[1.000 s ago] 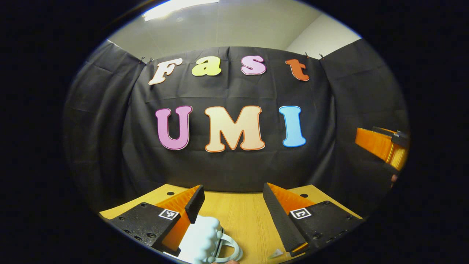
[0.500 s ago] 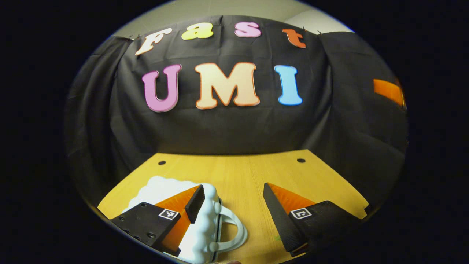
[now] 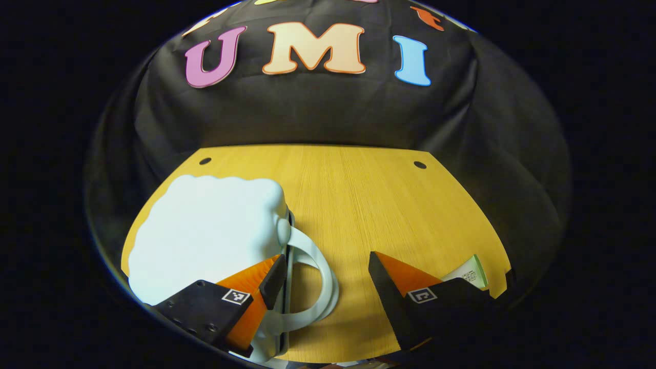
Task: First open the suitcase, pack the skin care products into it, and then close the suitcase.
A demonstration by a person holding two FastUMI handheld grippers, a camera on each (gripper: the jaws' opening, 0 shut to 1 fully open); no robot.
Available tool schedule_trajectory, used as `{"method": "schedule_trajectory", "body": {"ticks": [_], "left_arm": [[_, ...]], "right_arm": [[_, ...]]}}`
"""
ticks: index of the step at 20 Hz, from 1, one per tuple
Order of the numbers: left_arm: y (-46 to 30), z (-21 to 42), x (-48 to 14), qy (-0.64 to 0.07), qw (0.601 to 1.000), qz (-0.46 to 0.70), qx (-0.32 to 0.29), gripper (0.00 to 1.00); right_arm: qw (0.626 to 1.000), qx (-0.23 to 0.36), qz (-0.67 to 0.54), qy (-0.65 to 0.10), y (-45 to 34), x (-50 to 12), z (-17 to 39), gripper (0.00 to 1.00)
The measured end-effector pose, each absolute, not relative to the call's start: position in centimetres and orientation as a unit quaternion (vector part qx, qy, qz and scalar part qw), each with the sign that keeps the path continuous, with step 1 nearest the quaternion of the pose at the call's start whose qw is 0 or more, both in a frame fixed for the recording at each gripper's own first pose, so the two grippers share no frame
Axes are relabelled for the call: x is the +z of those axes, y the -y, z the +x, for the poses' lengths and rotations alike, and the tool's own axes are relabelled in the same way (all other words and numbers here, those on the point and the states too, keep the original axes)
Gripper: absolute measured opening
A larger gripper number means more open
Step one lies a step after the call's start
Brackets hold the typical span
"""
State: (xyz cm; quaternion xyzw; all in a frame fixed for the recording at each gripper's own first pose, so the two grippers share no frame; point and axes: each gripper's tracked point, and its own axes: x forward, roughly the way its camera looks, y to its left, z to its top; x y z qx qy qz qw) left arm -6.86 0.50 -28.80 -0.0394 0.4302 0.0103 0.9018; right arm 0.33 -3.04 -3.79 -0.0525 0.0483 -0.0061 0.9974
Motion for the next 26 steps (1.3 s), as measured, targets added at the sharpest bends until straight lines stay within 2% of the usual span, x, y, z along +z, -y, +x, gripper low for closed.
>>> {"method": "schedule_trajectory", "body": {"ticks": [9, 15, 17, 18, 20, 21, 22, 23, 24, 26], "left_arm": [[0.1, -6.2, -31.9, -0.489, 0.872, -0.012, 0.001, 0.9], [1.0, -6.3, -34.1, -0.534, 0.844, -0.041, 0.006, 0.88], [1.2, -6.7, -34.9, -0.549, 0.834, -0.055, 0.006, 0.77], [1.2, -6.9, -35.2, -0.557, 0.828, -0.058, 0.008, 0.66], [0.8, -7.3, -35.5, -0.565, 0.823, -0.047, 0.011, 0.54], [0.3, -7.3, -35.6, -0.567, 0.823, -0.035, 0.014, 0.52], [-0.3, -7.5, -35.7, -0.569, 0.822, -0.018, 0.018, 0.38], [-0.6, -7.4, -35.8, -0.569, 0.822, -0.01, 0.017, 0.29], [-0.4, -7.5, -35.6, -0.571, 0.821, -0.007, 0.013, 0.12], [-0.2, -7.5, -35.3, -0.572, 0.82, -0.002, 0.007, 0.09]], "right_arm": [[0.996, -0.024, -0.073, -0.046, 3.8, -4.6, 0.6, 0.98], [0.996, -0.034, -0.067, -0.05, 5.3, -5.8, 0.7, 0.98], [0.996, -0.043, -0.061, -0.053, 6.2, -6.0, 0.8, 0.98], [0.996, -0.047, -0.057, -0.05, 6.6, -5.9, 1.0, 0.98], [0.996, -0.05, -0.054, -0.042, 6.8, -5.5, 1.1, 0.98], [0.996, -0.05, -0.056, -0.039, 6.9, -5.5, 1.2, 1.0], [0.997, -0.047, -0.058, -0.036, 6.8, -5.5, 1.1, 0.98], [0.997, -0.046, -0.061, -0.035, 6.7, -5.5, 1.2, 0.98], [0.997, -0.044, -0.061, -0.034, 6.6, -5.6, 1.2, 0.98], [0.997, -0.042, -0.058, -0.034, 6.5, -5.8, 1.3, 0.98]]}}
